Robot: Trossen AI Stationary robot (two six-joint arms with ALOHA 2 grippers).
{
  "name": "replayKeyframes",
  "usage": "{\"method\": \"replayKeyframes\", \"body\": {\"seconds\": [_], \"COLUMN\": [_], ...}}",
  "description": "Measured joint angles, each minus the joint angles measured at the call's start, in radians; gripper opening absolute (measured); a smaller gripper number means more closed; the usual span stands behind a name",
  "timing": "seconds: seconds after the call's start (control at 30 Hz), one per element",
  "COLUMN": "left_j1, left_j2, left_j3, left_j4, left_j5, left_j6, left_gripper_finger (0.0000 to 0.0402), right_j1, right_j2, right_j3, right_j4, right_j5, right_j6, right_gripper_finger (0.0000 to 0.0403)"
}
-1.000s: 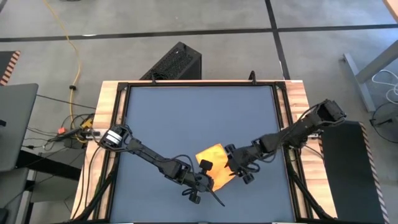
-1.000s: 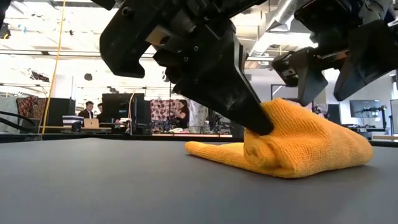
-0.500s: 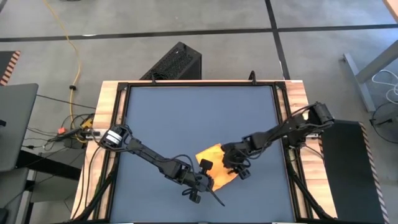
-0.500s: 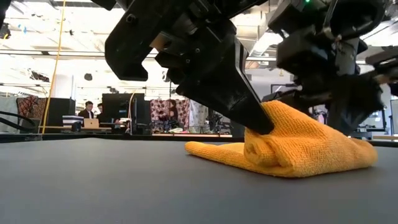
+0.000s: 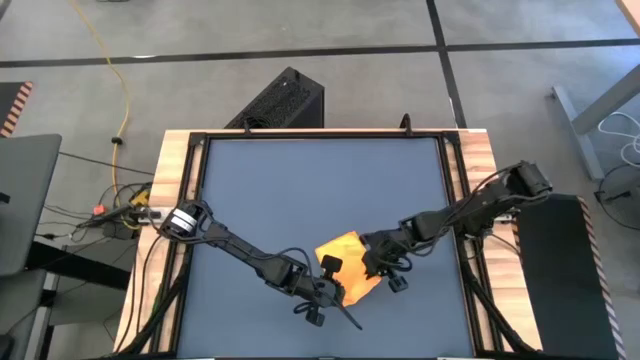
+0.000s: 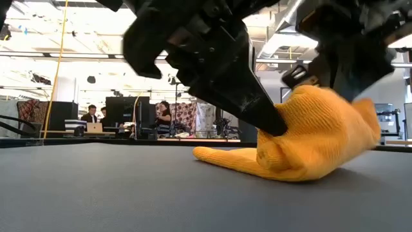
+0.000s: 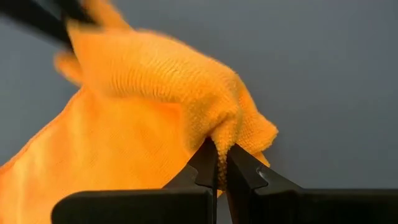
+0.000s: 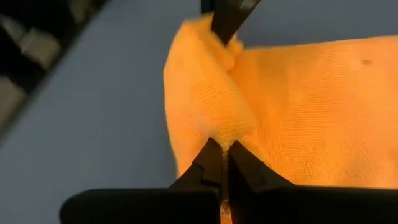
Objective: Roll towel
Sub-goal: Roll the yellow microfiber towel
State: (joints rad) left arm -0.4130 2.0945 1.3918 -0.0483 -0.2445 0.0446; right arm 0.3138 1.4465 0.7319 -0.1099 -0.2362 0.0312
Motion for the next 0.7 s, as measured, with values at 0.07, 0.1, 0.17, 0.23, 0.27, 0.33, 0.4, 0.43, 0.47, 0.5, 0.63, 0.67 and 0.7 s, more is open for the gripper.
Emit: {"method": "replayKeyframes", "body": {"seconds": [0.07, 0.1, 0.17, 0.23, 0.27, 0.33, 0.4, 0.43, 0.47, 0.5, 0.63, 0.67, 0.7], "left_j1": [0.002, 0.003, 0.001, -0.001, -0.001, -0.005, -0.010, -0.011, -0.015, -0.020, -0.062, -0.076, -0.085], "left_j2": [-0.006, -0.008, -0.008, -0.008, -0.006, -0.003, 0.002, 0.015, 0.026, 0.039, 0.161, 0.196, 0.226], "left_j3": [0.000, 0.000, 0.001, 0.001, 0.001, 0.002, 0.002, 0.003, 0.003, 0.003, 0.003, 0.003, 0.005], "left_j4": [0.003, 0.018, 0.049, 0.094, 0.127, 0.175, 0.182, 0.193, 0.206, 0.214, 0.432, 0.508, 0.597], "left_j5": [-0.003, -0.004, 0.005, 0.070, 0.104, 0.153, 0.177, 0.189, 0.210, 0.228, 0.253, 0.230, 0.215], "left_j6": [-0.031, -0.045, -0.070, -0.133, -0.184, -0.304, -0.424, -0.485, -0.545, -0.600, -0.823, -0.848, -0.900], "left_gripper_finger": [0.0000, 0.0000, 0.0000, 0.0000, 0.0000, 0.0000, 0.0000, 0.0000, 0.0000, 0.0000, 0.0000, 0.0000, 0.0000], "right_j1": [0.041, 0.071, 0.141, 0.215, 0.253, 0.318, 0.371, 0.390, 0.407, 0.418, 0.457, 0.466, 0.477], "right_j2": [-0.043, -0.061, -0.083, -0.087, -0.083, -0.060, -0.023, -0.003, 0.017, 0.044, 0.140, 0.161, 0.180], "right_j3": [0.000, 0.000, 0.000, 0.000, 0.000, 0.000, 0.001, 0.002, 0.002, 0.002, 0.000, 0.000, 0.000], "right_j4": [-0.035, -0.059, -0.102, -0.127, -0.128, -0.114, -0.087, -0.075, -0.059, -0.032, 0.087, 0.124, 0.149], "right_j5": [0.045, 0.066, 0.100, 0.119, 0.132, 0.150, 0.185, 0.199, 0.208, 0.210, 0.195, 0.186, 0.179], "right_j6": [0.114, 0.162, 0.248, 0.336, 0.387, 0.480, 0.579, 0.630, 0.683, 0.738, 0.880, 0.901, 0.920], "right_gripper_finger": [0.0035, 0.0036, 0.0032, 0.0024, 0.0023, 0.0023, 0.0027, 0.0031, 0.0033, 0.0035, 0.0035, 0.0034, 0.0032]}}
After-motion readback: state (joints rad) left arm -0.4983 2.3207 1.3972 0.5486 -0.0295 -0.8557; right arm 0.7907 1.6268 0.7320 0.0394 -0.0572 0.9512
